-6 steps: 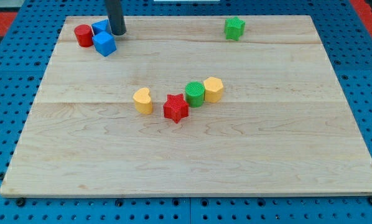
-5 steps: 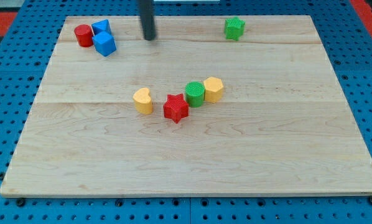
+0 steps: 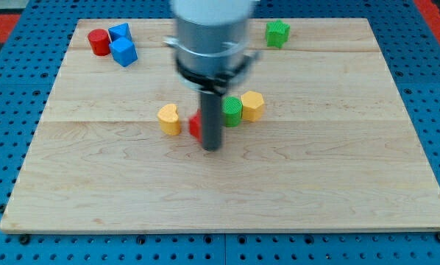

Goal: Move the red star to the top right of the blue cube

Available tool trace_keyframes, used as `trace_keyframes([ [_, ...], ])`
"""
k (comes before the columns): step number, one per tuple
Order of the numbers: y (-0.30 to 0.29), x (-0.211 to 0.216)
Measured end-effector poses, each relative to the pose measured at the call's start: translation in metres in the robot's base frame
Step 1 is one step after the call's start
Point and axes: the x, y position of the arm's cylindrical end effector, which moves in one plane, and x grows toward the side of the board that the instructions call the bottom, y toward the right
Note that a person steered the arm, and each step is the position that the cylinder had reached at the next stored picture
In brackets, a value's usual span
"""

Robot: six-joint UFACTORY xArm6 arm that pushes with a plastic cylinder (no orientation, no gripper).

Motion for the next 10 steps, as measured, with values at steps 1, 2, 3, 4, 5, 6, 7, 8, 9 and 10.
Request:
trace_keyframes([
  [1, -0.012, -0.039],
  [2, -0.064, -0.08],
  [3, -0.097, -0.11],
  [4, -0.042, -0.107],
  [5, -0.024, -0.12],
  [6, -0.06, -0.173],
  [7, -0.075, -0.179],
  [8, -0.079, -0.186],
  [9, -0.074, -0.203],
  [10, -0.074, -0.204],
])
